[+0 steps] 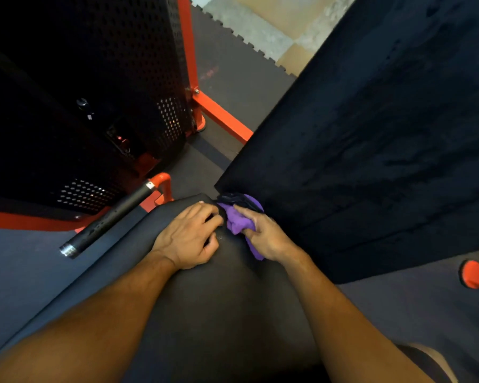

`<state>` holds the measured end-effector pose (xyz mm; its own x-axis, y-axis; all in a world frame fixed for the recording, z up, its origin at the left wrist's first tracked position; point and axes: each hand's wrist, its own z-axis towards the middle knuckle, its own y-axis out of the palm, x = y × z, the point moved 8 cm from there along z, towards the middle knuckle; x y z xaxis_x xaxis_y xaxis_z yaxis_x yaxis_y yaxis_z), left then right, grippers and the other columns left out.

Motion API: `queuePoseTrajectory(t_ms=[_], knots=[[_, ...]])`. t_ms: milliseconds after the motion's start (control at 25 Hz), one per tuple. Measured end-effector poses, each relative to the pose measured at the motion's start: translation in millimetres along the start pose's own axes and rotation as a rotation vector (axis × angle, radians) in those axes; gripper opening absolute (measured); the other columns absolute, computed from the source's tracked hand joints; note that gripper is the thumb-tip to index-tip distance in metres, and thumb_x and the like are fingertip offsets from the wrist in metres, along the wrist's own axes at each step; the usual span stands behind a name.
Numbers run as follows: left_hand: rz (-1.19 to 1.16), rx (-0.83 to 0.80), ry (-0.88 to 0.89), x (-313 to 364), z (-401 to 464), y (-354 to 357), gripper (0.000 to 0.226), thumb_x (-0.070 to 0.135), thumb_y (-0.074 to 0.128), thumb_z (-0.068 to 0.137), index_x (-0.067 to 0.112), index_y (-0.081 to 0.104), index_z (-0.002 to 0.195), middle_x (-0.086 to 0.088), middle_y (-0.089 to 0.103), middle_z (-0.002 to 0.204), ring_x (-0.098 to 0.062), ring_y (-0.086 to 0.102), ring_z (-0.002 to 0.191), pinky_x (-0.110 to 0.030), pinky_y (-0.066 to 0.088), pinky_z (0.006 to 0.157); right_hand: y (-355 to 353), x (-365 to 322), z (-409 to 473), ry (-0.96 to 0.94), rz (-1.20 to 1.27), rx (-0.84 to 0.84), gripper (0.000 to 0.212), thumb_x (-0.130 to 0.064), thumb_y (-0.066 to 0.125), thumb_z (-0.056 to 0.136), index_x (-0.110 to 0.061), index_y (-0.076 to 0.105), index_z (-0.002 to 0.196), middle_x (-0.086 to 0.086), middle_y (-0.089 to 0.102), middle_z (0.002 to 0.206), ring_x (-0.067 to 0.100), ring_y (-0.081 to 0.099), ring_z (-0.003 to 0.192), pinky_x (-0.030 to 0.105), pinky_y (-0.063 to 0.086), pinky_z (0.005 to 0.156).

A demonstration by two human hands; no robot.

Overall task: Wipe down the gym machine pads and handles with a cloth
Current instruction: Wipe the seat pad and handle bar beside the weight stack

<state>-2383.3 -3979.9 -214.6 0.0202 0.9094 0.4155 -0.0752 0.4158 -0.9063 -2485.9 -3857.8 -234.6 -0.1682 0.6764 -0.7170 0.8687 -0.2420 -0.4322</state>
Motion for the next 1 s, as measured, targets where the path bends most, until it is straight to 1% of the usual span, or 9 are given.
queuePoseTrajectory(t_ms=[80, 160, 200, 320, 440, 600, 720, 880, 1000], knots=[[0.022, -0.029, 0.0, -1, 0, 5, 0.037, 0.027, 0.055, 0.085, 0.011, 0.068, 0.115, -0.008, 0.061, 0.12, -0.027, 0.059, 0.114, -0.04, 0.033, 0.121, -6, 5, -20, -0.021, -0.025, 0.038, 0.059, 0.002, 0.057, 0.095, -0.015, 0.046, 0.15, -0.005, 0.05, 0.149, -0.003, 0.039, 0.139, -0.008, 0.014, 0.099], [0.044, -0.067, -0.006, -1, 0, 8, 0.043, 0.031, 0.053, 0.088, 0.012, 0.069, 0.123, -0.006, 0.064, 0.128, -0.025, 0.059, 0.123, -0.043, 0.034, 0.121, -14, 6, -40, -0.042, 0.025, 0.034, 0.05, 0.016, 0.05, 0.09, -0.002, 0.059, 0.135, -0.004, 0.062, 0.123, -0.026, 0.046, 0.109, -0.01, 0.022, 0.09], [0.051, -0.086, -0.012, -1, 1, 8, 0.047, 0.033, 0.051, 0.09, 0.013, 0.069, 0.128, -0.005, 0.064, 0.134, -0.024, 0.057, 0.129, -0.044, 0.034, 0.121, -15, 6, -48, -0.057, 0.06, 0.022, 0.044, 0.022, 0.046, 0.086, 0.0, 0.067, 0.118, -0.005, 0.065, 0.112, -0.025, 0.051, 0.096, -0.006, 0.029, 0.088], [0.076, -0.157, -0.024, 3, -1, 9, 0.054, 0.04, 0.045, 0.096, 0.018, 0.062, 0.142, 0.0, 0.057, 0.149, -0.017, 0.047, 0.143, -0.043, 0.028, 0.125, -17, 28, -75, -0.114, 0.051, 0.026, 0.039, 0.024, 0.041, 0.073, -0.004, 0.066, 0.082, 0.003, 0.07, 0.102, 0.0, 0.063, 0.095, 0.011, 0.043, 0.089], [0.091, -0.195, -0.049, 5, 0, 7, 0.059, 0.046, 0.039, 0.097, 0.02, 0.056, 0.148, 0.003, 0.051, 0.155, -0.013, 0.039, 0.148, -0.038, 0.019, 0.128, -26, 68, -109, -0.126, -0.063, 0.097, 0.034, 0.014, 0.042, 0.076, 0.002, 0.069, 0.092, 0.005, 0.067, 0.112, 0.016, 0.061, 0.105, 0.024, 0.04, 0.091], [0.121, -0.212, -0.055, 5, -2, 12, 0.062, 0.049, 0.036, 0.097, 0.022, 0.052, 0.151, 0.005, 0.047, 0.158, -0.01, 0.035, 0.15, -0.035, 0.015, 0.129, -36, 91, -158, -0.4, -0.126, 0.25, 0.03, 0.011, 0.044, 0.069, -0.01, 0.064, 0.064, -0.001, 0.067, 0.087, 0.022, 0.066, 0.087, 0.045, 0.05, 0.085], [0.143, -0.239, -0.06, 3, 0, 14, 0.063, 0.049, 0.031, 0.099, 0.022, 0.047, 0.154, 0.004, 0.044, 0.16, -0.009, 0.031, 0.152, -0.037, 0.015, 0.129, -34, 125, -163, -0.264, -0.109, 0.254, 0.038, 0.017, 0.05, 0.066, -0.017, 0.065, 0.067, -0.001, 0.069, 0.088, 0.023, 0.067, 0.087, 0.046, 0.051, 0.088], [0.151, -0.269, -0.032, 17, -10, 15, 0.067, 0.055, 0.024, 0.102, 0.02, 0.04, 0.157, 0.002, 0.036, 0.164, -0.013, 0.023, 0.155, -0.037, 0.011, 0.129, -37, 161, -197, 0.376, -0.369, 0.153, 0.028, -0.006, 0.056, 0.091, -0.014, 0.068, 0.115, 0.012, 0.064, 0.122, 0.029, 0.059, 0.105, 0.027, 0.04, 0.087], [0.134, -0.253, 0.023, 30, -29, 16, 0.065, 0.056, 0.029, 0.104, 0.022, 0.04, 0.157, 0.004, 0.033, 0.165, -0.012, 0.021, 0.156, -0.037, 0.01, 0.129, -38, 102, -198, 0.381, -0.274, 0.11, 0.018, -0.019, 0.059, 0.088, -0.03, 0.071, 0.095, 0.001, 0.065, 0.118, 0.023, 0.061, 0.11, 0.028, 0.042, 0.094]])
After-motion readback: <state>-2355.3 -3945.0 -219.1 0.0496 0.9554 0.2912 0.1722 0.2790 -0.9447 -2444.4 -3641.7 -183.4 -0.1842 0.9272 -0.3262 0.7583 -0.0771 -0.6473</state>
